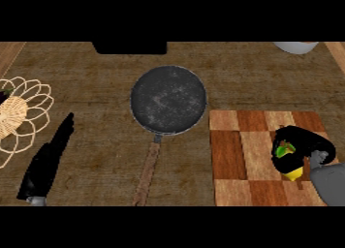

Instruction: Pick the lemon from the cutting board and place it in the pan

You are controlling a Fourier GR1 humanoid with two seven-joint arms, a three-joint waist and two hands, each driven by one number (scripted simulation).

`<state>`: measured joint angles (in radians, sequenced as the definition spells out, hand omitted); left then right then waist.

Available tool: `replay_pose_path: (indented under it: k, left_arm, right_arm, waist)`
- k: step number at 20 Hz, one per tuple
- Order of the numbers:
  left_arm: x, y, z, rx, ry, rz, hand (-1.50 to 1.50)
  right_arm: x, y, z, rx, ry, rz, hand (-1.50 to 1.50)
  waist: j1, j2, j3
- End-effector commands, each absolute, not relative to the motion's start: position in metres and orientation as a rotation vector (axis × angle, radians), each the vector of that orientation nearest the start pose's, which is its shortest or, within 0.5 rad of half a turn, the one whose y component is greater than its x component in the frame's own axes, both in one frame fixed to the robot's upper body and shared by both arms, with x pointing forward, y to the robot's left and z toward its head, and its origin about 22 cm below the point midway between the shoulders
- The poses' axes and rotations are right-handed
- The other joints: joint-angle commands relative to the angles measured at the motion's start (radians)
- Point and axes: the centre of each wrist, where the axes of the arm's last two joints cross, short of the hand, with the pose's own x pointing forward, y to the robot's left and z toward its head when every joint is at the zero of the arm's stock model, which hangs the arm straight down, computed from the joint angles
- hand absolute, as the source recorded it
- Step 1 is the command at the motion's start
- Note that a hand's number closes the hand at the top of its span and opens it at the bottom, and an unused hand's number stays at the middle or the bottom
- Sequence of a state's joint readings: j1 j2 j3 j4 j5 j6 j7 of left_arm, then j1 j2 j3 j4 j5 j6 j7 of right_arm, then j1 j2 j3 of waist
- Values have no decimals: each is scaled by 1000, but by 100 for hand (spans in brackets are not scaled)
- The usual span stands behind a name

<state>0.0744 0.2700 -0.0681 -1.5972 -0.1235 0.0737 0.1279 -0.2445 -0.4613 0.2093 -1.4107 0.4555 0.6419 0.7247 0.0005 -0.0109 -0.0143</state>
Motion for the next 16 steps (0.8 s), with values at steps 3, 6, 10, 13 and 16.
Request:
replay_pose_path:
  k: [3, 6, 10, 13, 16]
  left_arm:
    - [217, 291, 5, 341, -1370, -259, 0]
    - [222, 278, 5, 328, -1393, -270, 0]
    - [211, 273, 11, 340, -1379, -250, 0]
    - [233, 286, -2, 362, -1371, -247, 0]
    - [212, 280, -4, 344, -1378, -252, 0]
  right_arm:
    - [278, -274, 26, -548, -534, 1047, 150]
    - [288, -258, 26, -647, -544, 1012, 150]
    - [304, -259, 36, -716, -597, 987, 150]
    - [305, -238, 70, -936, -752, 942, 150]
    - [301, -243, 91, -1037, -962, 911, 150]
  waist:
    - [0, 10, 14]
    - [2, 10, 14]
    - [7, 10, 15]
    - [-2, 11, 14]
    - [10, 7, 15]
